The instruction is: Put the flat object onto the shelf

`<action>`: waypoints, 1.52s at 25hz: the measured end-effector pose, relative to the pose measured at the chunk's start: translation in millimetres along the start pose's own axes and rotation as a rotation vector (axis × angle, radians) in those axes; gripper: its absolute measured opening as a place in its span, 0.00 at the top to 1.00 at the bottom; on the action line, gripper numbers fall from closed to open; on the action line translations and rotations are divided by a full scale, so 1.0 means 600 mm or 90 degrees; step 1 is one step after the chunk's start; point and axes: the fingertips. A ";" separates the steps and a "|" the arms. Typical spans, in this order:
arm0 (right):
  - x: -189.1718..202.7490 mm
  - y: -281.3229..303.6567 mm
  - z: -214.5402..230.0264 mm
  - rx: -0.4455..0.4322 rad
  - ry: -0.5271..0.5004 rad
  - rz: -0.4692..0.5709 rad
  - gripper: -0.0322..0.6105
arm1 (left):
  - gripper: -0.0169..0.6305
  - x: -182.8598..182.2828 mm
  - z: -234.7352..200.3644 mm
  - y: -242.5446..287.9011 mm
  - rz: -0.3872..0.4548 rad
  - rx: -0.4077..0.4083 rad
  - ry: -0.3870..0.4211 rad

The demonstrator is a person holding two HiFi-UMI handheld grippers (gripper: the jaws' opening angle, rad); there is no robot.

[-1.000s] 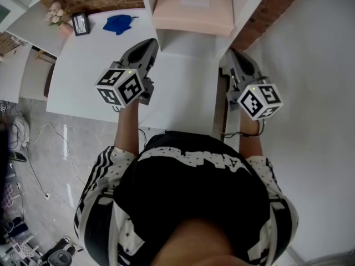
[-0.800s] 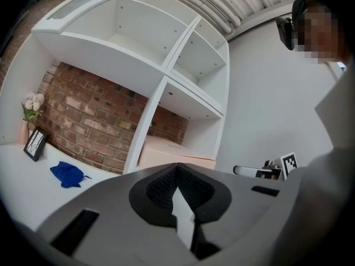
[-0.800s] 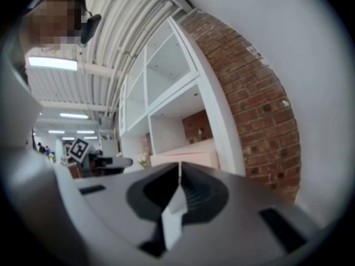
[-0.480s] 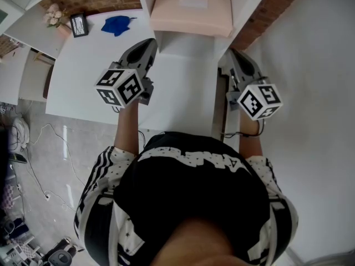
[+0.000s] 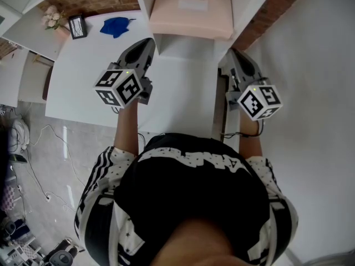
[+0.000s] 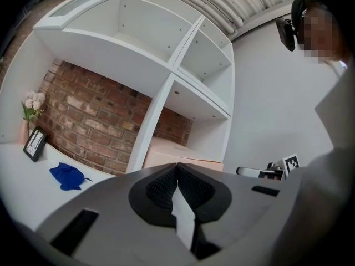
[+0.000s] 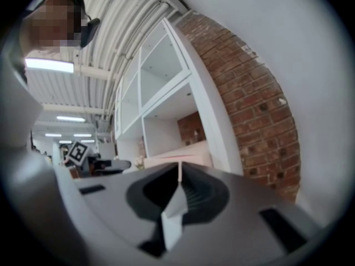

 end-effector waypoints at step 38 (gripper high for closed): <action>-0.009 0.021 0.009 0.000 -0.038 -0.020 0.90 | 0.96 -0.013 0.005 0.013 -0.008 0.010 0.098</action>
Point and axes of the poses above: the fingertips, and each gripper's own axes: y forward along the fingers, z to its right, x out of its underside, and after that the axes turned 3 degrees about -x, right-handed
